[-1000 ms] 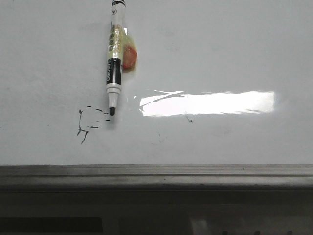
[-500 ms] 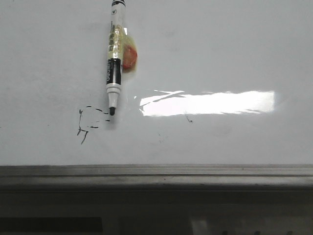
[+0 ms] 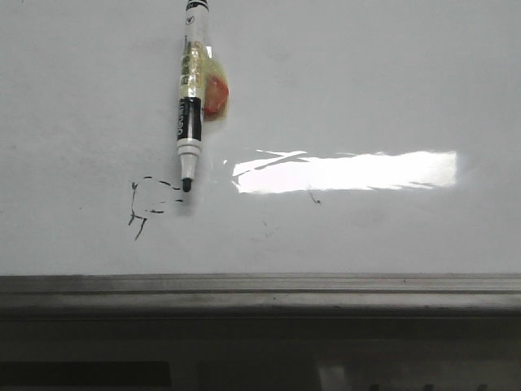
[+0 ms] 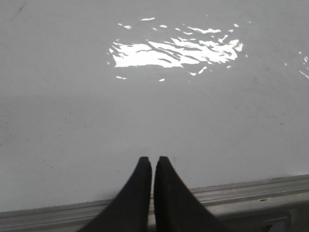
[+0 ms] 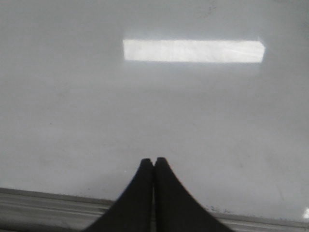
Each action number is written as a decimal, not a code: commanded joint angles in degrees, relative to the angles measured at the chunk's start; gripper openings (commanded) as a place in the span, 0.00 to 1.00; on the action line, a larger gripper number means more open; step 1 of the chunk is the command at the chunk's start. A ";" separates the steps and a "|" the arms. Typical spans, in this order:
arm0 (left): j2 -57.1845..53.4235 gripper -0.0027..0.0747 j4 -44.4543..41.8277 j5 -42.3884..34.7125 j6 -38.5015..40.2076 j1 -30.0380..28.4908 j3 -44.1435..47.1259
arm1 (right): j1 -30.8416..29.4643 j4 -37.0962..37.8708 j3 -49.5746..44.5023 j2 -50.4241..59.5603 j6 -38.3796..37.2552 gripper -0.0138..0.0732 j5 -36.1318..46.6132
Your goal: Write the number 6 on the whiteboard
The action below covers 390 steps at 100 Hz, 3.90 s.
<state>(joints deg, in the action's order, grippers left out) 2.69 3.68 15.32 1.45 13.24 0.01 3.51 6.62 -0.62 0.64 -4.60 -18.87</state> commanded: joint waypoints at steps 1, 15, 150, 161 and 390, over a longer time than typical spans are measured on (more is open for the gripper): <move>0.57 0.01 0.18 -3.88 0.57 -0.19 1.37 | -0.24 1.17 -0.86 0.88 0.13 0.11 1.55; 0.57 0.01 0.18 -3.88 0.57 -0.19 1.37 | -0.24 1.17 -0.86 0.88 0.13 0.11 1.55; 0.57 0.01 30.64 -14.91 0.57 -0.19 1.37 | -0.24 -17.04 -0.86 0.88 0.13 0.11 34.33; 0.57 0.01 42.70 -15.75 0.57 -0.19 1.37 | -0.24 -26.60 -0.31 0.88 0.13 0.11 34.21; 66.71 0.08 68.73 -10.52 -37.32 29.09 -36.51 | -0.24 -21.15 33.47 -13.70 6.68 0.64 -9.14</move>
<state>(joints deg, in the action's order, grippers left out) 69.28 71.06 8.98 -35.79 42.40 -35.27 3.51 -13.32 30.88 -11.81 1.54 -32.78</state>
